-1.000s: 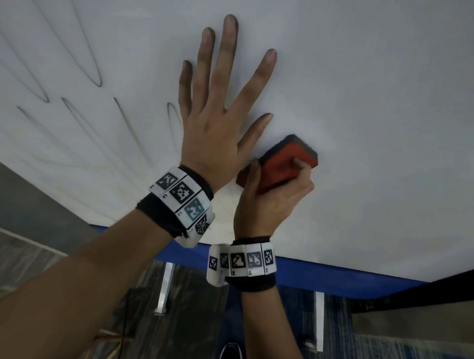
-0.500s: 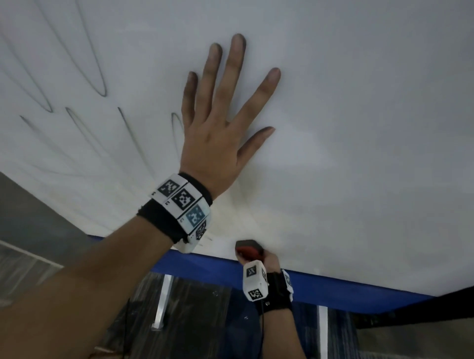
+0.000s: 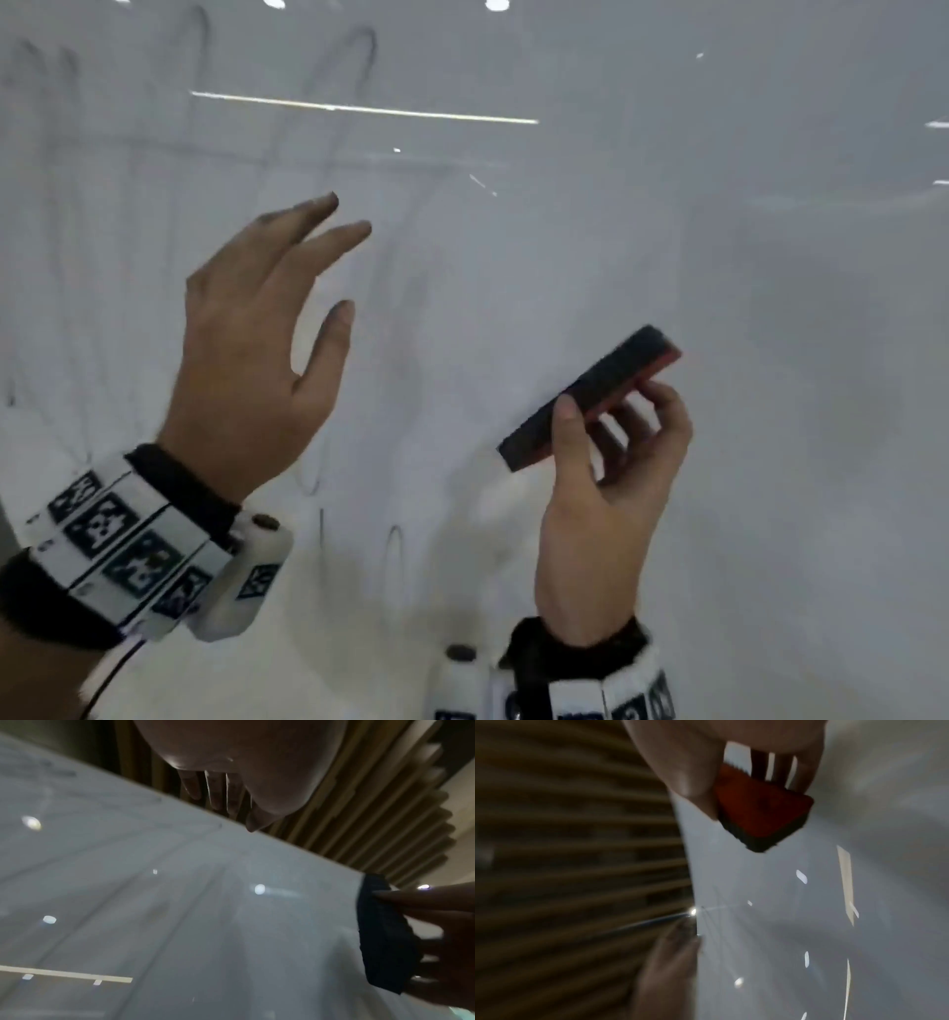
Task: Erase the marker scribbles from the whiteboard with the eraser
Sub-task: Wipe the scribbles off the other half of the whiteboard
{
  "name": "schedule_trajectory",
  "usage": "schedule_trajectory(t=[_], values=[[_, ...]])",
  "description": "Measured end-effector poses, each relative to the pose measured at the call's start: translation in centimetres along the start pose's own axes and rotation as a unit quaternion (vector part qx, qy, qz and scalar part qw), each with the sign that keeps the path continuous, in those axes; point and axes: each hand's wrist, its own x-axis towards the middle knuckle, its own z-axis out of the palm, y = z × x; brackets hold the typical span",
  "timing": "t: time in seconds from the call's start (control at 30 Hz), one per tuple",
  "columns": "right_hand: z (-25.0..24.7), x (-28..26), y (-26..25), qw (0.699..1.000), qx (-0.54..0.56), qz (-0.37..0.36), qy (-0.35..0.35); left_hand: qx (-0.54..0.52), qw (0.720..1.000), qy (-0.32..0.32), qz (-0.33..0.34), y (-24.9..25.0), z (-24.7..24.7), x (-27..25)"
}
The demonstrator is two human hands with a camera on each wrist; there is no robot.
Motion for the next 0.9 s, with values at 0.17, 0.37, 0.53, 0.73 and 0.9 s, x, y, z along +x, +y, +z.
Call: schedule_trajectory(t=[0.17, 0.37, 0.53, 0.73, 0.9], values=[[6.3, 10.0, -5.1, 0.835, -0.4, -0.336, -0.172, -0.029, 0.994, 0.03, 0.105, 2.7, -1.0, 6.9], [9.7, 13.8, -7.0, 0.726, -0.507, -0.39, -0.253, 0.0, 0.993, 0.001, 0.122, 0.1, 5.2, 9.2], [9.9, 17.1, -10.3, 0.742, -0.503, -0.412, -0.165, 0.049, 0.982, 0.162, -0.082, -2.9, 5.5, 11.1], [11.0, 18.2, -8.9, 0.734, -0.558, -0.373, -0.109, 0.109, 0.989, 0.067, 0.074, 0.8, 7.6, 7.3], [12.3, 18.2, -8.9, 0.741, -0.561, -0.363, -0.072, 0.135, 0.98, 0.123, -0.083, -6.4, 3.9, 10.0]])
